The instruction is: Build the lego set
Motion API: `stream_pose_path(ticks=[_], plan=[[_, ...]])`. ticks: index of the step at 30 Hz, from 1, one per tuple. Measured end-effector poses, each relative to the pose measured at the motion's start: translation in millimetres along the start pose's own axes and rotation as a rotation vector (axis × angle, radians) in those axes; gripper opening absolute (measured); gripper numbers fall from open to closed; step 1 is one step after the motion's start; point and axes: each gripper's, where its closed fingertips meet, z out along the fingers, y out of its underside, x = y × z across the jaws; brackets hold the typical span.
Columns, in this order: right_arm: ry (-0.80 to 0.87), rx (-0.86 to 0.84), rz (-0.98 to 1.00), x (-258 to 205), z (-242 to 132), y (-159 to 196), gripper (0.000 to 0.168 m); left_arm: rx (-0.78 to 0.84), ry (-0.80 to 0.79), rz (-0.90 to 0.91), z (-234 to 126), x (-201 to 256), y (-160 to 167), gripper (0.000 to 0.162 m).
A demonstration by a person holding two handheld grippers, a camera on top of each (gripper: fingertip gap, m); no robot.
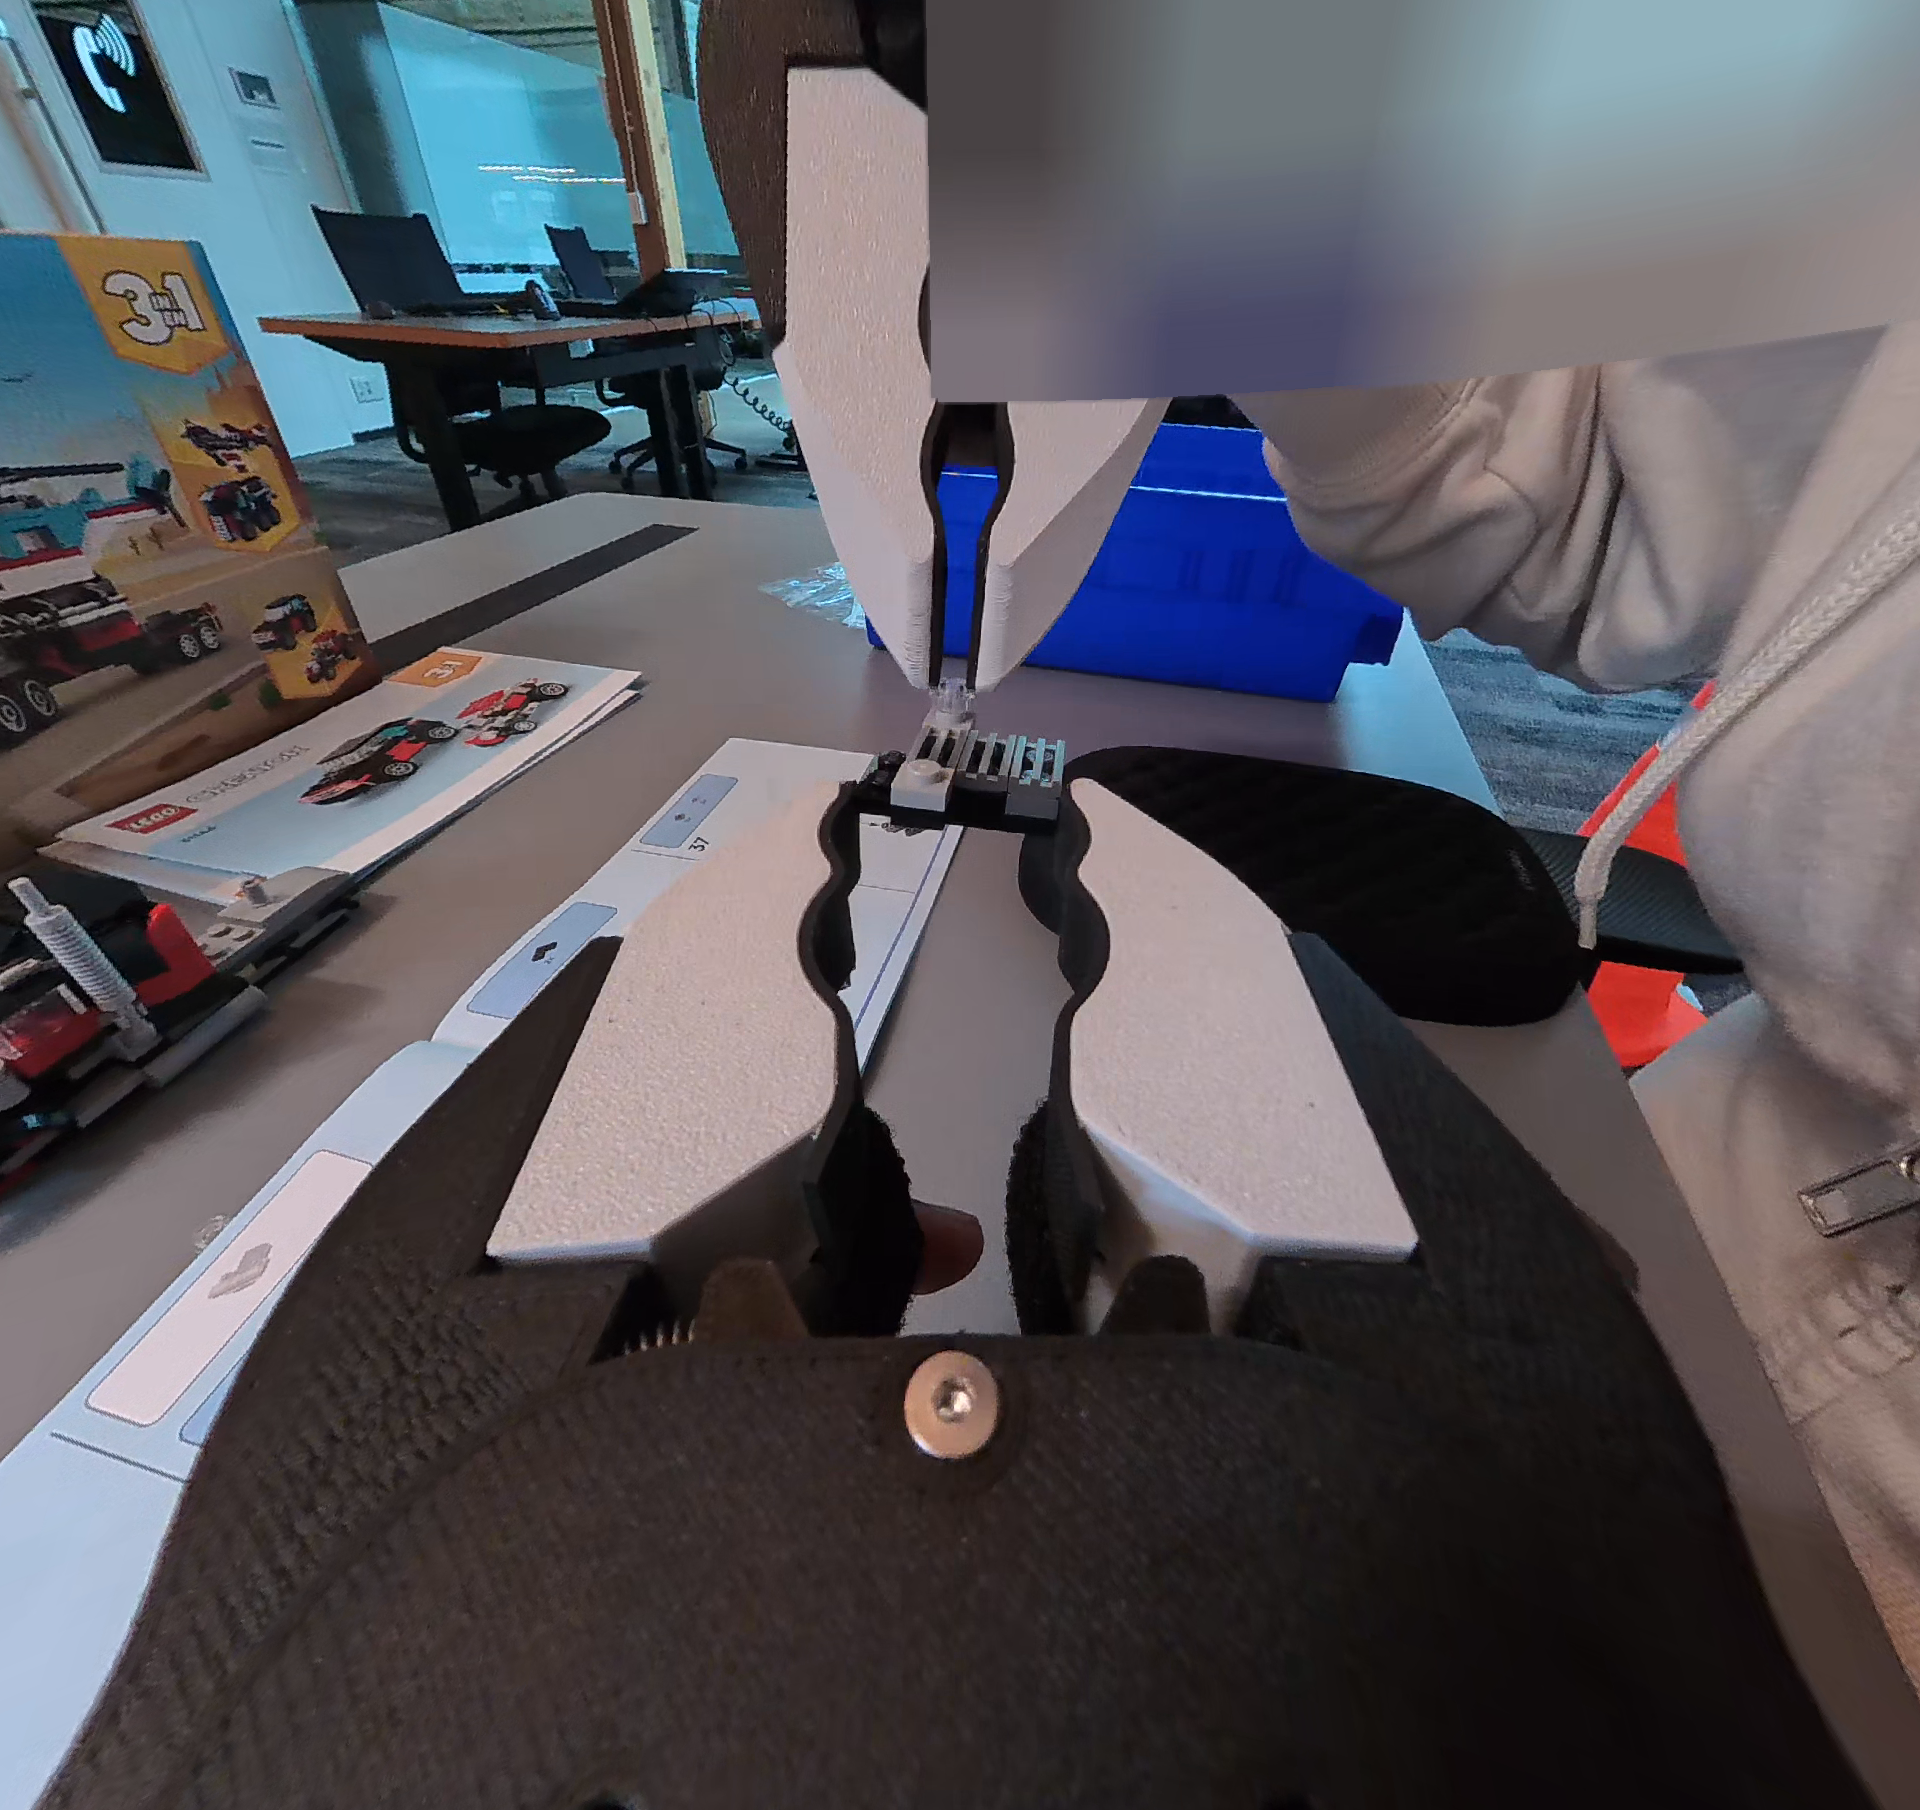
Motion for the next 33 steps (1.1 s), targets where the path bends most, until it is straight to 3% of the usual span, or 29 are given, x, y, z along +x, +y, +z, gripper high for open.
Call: stream_pose_path(ticks=[11,26,29,31,33], plan=[[0.009,-0.051,-0.014,0.3,0.2,0.5,0.005,0.005,0.002,-0.001,-0.1,0.1,-0.6,0.036],[0.027,0.017,-0.004,4.4,-3.1,-5.4,0.013,0.025,0.0,-0.016,-1.9,-1.5,-3.2,0.036],[0.046,0.206,0.174,12.0,-14.4,-17.5,0.027,0.044,-0.007,-0.018,-3.6,-2.7,-5.5,0.036],[0.047,0.461,0.507,28.7,-28.6,-22.7,0.033,0.078,-0.022,-0.021,-6.6,-5.2,-10.1,0.036],[-0.115,0.817,0.923,36.3,-42.1,-24.6,0.035,0.119,-0.044,-0.022,-10.2,-8.7,-16.0,0.036]])
